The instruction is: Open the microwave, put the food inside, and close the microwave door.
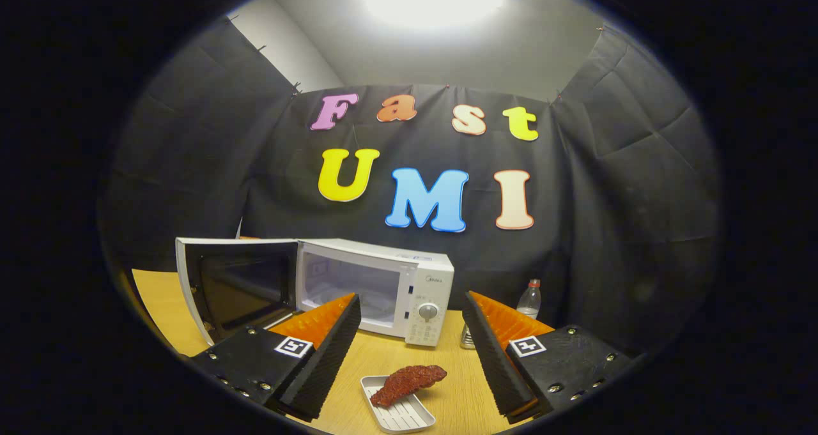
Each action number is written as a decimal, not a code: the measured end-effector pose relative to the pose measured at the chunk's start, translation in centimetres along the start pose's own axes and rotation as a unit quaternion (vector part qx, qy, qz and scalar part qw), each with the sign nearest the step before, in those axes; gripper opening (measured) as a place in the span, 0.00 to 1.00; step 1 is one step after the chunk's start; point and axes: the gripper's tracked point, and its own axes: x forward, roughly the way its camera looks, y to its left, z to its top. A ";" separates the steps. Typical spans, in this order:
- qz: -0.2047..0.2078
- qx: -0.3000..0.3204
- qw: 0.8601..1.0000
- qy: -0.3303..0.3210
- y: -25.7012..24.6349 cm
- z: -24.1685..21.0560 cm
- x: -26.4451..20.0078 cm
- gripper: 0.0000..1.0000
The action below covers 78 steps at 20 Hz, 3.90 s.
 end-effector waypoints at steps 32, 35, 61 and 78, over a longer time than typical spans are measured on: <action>0.136 0.354 0.898 0.223 -0.2 -17.1 6.5 0.18; 0.139 0.370 0.895 0.210 0.2 -16.1 6.7 0.08; 0.106 0.386 0.903 0.157 12.8 -6.7 20.0 0.08; -0.053 0.489 0.860 0.135 13.9 -12.5 36.4 0.08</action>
